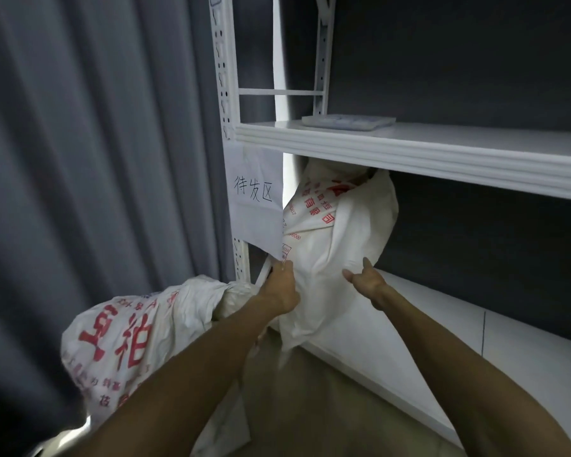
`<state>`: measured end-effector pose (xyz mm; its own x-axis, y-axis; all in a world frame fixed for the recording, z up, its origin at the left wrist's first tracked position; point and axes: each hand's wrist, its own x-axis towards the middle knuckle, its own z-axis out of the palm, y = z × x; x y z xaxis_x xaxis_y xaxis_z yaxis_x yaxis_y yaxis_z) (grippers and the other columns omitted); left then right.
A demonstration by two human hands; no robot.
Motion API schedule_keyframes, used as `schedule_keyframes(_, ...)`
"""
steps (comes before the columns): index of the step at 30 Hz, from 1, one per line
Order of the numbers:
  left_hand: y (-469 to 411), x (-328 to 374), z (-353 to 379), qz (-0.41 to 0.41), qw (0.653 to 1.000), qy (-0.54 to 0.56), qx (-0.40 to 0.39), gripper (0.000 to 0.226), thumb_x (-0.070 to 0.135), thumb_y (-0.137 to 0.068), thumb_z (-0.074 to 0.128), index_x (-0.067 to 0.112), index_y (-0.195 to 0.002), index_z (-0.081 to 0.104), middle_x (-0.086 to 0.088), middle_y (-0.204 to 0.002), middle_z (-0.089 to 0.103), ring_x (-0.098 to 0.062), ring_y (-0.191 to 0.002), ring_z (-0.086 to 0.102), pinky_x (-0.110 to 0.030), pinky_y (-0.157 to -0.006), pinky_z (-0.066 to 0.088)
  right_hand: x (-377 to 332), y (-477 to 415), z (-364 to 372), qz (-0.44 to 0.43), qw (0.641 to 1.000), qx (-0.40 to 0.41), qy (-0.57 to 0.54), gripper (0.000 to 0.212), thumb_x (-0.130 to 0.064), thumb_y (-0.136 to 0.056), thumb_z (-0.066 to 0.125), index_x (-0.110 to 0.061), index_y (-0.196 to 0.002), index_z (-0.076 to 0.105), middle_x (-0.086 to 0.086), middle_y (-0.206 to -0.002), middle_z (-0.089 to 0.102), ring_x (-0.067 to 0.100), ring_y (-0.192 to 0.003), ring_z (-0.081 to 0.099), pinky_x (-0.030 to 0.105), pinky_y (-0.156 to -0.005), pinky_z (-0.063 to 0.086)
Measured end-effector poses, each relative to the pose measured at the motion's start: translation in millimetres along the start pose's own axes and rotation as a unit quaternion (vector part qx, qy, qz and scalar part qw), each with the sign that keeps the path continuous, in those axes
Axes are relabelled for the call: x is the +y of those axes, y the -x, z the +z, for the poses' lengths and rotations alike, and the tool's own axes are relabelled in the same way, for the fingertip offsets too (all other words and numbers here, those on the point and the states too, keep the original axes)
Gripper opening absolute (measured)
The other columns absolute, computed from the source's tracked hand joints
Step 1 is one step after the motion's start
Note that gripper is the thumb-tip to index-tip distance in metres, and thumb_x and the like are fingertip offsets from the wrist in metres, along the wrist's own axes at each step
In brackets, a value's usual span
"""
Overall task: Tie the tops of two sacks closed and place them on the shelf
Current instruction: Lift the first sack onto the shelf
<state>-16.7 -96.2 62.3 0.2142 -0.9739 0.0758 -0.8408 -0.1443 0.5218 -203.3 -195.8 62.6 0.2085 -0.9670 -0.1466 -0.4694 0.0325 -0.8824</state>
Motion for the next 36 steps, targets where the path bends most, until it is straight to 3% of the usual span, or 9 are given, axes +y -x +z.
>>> schedule_keyframes(4, -12.4, -3.2, 22.4, -0.016, 0.999, 0.027, -0.024, 0.079, 0.012, -0.087, 0.065, 0.000, -0.148, 0.017, -0.027, -0.157, 0.013, -0.039, -0.141, 0.029, -0.033, -0.114, 0.030, -3.6, -17.0, -5.6, 0.012, 1.000, -0.003, 0.004, 0.090, -0.043, -0.093, 0.060, -0.010, -0.155, 0.004, 0.011, -0.161, 0.018, 0.031, -0.145, 0.023, 0.039, -0.117, 0.024)
schedule_keyframes(9, -57.4, -20.2, 62.6, -0.086, 0.989, 0.117, -0.016, 0.097, 0.024, -0.082, 0.077, 0.002, -0.151, 0.012, -0.016, -0.158, 0.022, -0.031, -0.143, 0.029, -0.034, -0.117, 0.029, -1.6, -69.6, -7.5, 0.032, 0.999, 0.034, -0.007, 0.099, -0.057, -0.086, 0.062, -0.007, -0.154, 0.010, 0.015, -0.157, 0.025, 0.036, -0.140, 0.032, 0.047, -0.113, 0.033)
schedule_keyframes(15, -122.1, -44.7, 105.9, -0.172, 0.970, 0.171, 0.001, 0.129, 0.048, -0.072, 0.083, 0.006, -0.154, -0.008, -0.012, -0.164, 0.002, -0.031, -0.152, 0.003, -0.041, -0.122, 0.013, 0.4, -135.8, 10.3, 0.026, 0.999, 0.023, -0.036, 0.132, -0.072, -0.066, 0.070, -0.020, -0.154, -0.014, 0.010, -0.163, -0.005, 0.036, -0.147, 0.013, 0.052, -0.118, 0.022)
schedule_keyframes(18, -146.9, -53.1, 125.2, -0.194, 0.956, 0.218, -0.013, 0.128, 0.059, -0.067, 0.081, 0.010, -0.154, 0.002, -0.014, -0.161, 0.016, -0.034, -0.148, 0.021, -0.047, -0.120, 0.024, -4.2, -160.8, 22.2, 0.003, 0.999, 0.026, -0.038, 0.137, -0.068, -0.064, 0.074, -0.020, -0.152, -0.020, 0.008, -0.162, -0.014, 0.035, -0.149, 0.004, 0.052, -0.119, 0.017)
schedule_keyframes(22, -163.8, -47.6, 145.5, -0.206, 0.959, 0.188, 0.052, 0.117, 0.084, -0.063, 0.060, 0.020, -0.152, 0.018, -0.018, -0.152, 0.033, -0.040, -0.135, 0.039, -0.055, -0.112, 0.033, -0.5, -188.4, 32.0, -0.038, 0.997, 0.037, -0.056, 0.141, -0.050, -0.062, 0.086, -0.021, -0.152, -0.019, 0.008, -0.163, -0.003, 0.034, -0.148, 0.013, 0.052, -0.118, 0.021)
schedule_keyframes(25, -160.5, -26.4, 164.4, -0.116, 0.988, 0.102, 0.028, 0.080, 0.074, -0.082, 0.048, 0.032, -0.147, 0.027, -0.017, -0.146, 0.041, -0.044, -0.124, 0.048, -0.051, -0.103, 0.043, -1.5, -199.6, 30.9, -0.055, 0.997, 0.037, -0.041, 0.137, -0.033, -0.066, 0.088, -0.022, -0.153, -0.017, 0.007, -0.163, -0.001, 0.033, -0.148, 0.013, 0.049, -0.119, 0.021)
schedule_keyframes(30, -140.6, -14.9, 168.8, -0.107, 0.951, 0.288, 0.020, 0.063, 0.062, -0.085, 0.062, 0.027, -0.132, 0.038, -0.005, -0.126, 0.057, -0.030, -0.111, 0.059, -0.038, -0.092, 0.047, -10.8, -207.0, 13.0, -0.106, 0.994, 0.013, 0.003, 0.127, -0.025, -0.070, 0.084, -0.032, -0.154, -0.012, 0.005, -0.161, 0.011, 0.032, -0.143, 0.024, 0.046, -0.114, 0.028)
schedule_keyframes(34, -141.9, -61.1, 155.3, -0.117, 0.929, 0.345, 0.061, 0.062, 0.043, -0.085, 0.073, 0.024, -0.134, 0.040, -0.003, -0.124, 0.056, -0.025, -0.113, 0.058, -0.034, -0.092, 0.048, -10.5, -201.4, 34.5, -0.121, 0.991, -0.010, 0.053, 0.120, -0.045, -0.072, 0.080, -0.030, -0.155, -0.007, 0.004, -0.163, 0.002, 0.031, -0.148, 0.014, 0.049, -0.119, 0.022)
schedule_keyframes(36, -144.1, -71.3, 151.0, -0.122, 0.909, 0.392, 0.069, 0.064, 0.036, -0.083, 0.076, 0.028, -0.134, 0.038, 0.002, -0.123, 0.055, -0.021, -0.112, 0.057, -0.026, -0.085, 0.049, -4.3, -197.9, 48.9, -0.130, 0.988, 0.008, 0.083, 0.116, -0.054, -0.075, 0.074, -0.027, -0.155, -0.006, 0.005, -0.163, -0.003, 0.030, -0.149, 0.006, 0.048, -0.120, 0.017)
